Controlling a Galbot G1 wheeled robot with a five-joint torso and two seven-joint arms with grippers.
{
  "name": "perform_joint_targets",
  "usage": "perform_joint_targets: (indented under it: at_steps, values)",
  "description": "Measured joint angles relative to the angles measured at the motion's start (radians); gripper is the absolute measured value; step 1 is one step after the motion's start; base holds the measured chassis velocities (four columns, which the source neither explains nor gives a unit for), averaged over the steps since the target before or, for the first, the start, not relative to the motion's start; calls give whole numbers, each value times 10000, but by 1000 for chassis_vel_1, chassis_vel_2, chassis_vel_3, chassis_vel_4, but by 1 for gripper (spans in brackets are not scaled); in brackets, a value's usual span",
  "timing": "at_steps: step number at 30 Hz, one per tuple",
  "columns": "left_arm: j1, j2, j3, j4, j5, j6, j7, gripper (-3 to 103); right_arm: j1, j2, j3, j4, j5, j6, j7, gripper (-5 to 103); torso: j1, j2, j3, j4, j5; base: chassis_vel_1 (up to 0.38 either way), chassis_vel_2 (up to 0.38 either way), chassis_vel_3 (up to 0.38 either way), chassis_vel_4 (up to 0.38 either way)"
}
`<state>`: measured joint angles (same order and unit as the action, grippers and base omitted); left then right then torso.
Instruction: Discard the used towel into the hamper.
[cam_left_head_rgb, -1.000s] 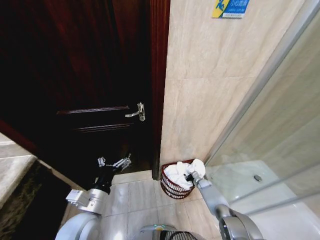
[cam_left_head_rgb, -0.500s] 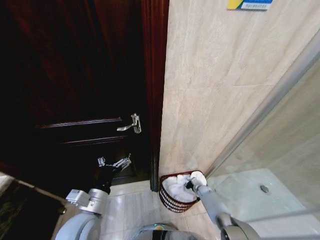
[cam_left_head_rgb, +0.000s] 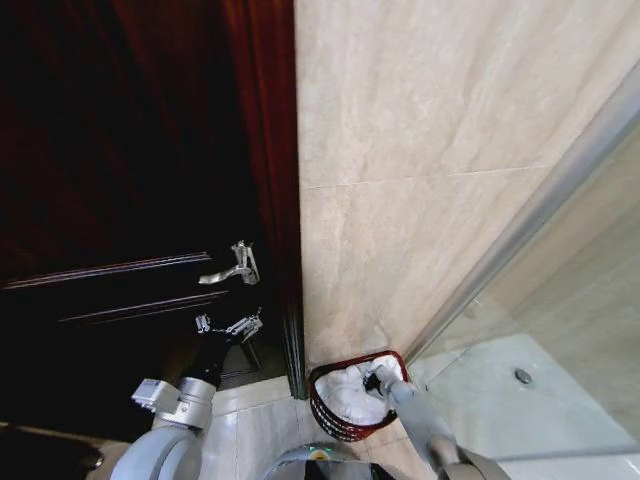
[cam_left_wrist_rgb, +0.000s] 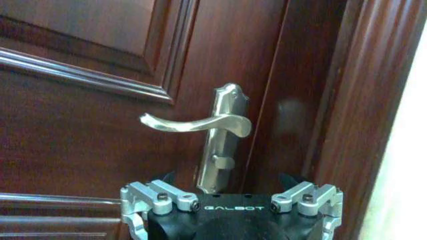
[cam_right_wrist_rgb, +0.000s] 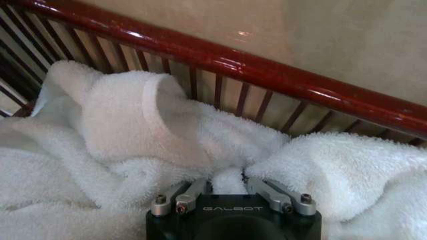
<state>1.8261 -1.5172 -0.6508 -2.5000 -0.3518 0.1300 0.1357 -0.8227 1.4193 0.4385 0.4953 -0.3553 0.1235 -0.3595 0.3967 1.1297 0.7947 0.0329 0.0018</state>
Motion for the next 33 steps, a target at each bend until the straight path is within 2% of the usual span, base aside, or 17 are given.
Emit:
perform_joint_targets:
  at_steps: [4,6,7,9,10,17,23,28,33]
  values:
    - [0,0,0,0,0,0,0,100,-288,-217,-182,387,642,6,0,18,-15,-38,-17,10,6,-8,42,74,-23]
    - [0,0,-1,0,0,0,0,100,-594,-448,-339,904,1241,-53,7,18,-59,-134,-70,5,-8,5,20,32,-7]
    - [0,0,-1,0,0,0,0,100,-761,-534,-409,1300,1504,-137,50,18,-87,-194,-102,-1,-43,0,0,0,0]
    - [0,6,0,0,0,0,0,100,-917,-569,-487,1573,1708,-195,95,18,-113,-248,-130,-8,-40,0,0,0,0]
    - [0,2,0,0,0,0,0,100,-1115,-597,-566,1872,1953,-289,145,18,-144,-317,-169,-7,-20,0,0,0,0]
    - [0,-1,-2,0,0,0,-5,100,-2067,-764,-955,3697,3104,-876,525,18,-299,-652,-353,-3,-27,-16,-2,12,2]
    - [0,1,-1,0,0,0,-1,100,-2560,-963,-1139,4596,3641,-1085,710,18,-323,-709,-389,0,-26,0,0,0,0]
    - [0,0,-1,0,0,0,-1,100,-3357,-1168,-1236,6295,4237,-1897,939,18,-322,-708,-389,2,-18,0,0,0,0]
    - [0,0,0,0,0,0,0,100,-3768,-1302,-1121,7161,4352,-2230,1019,18,-314,-686,-378,4,-10,0,0,0,0]
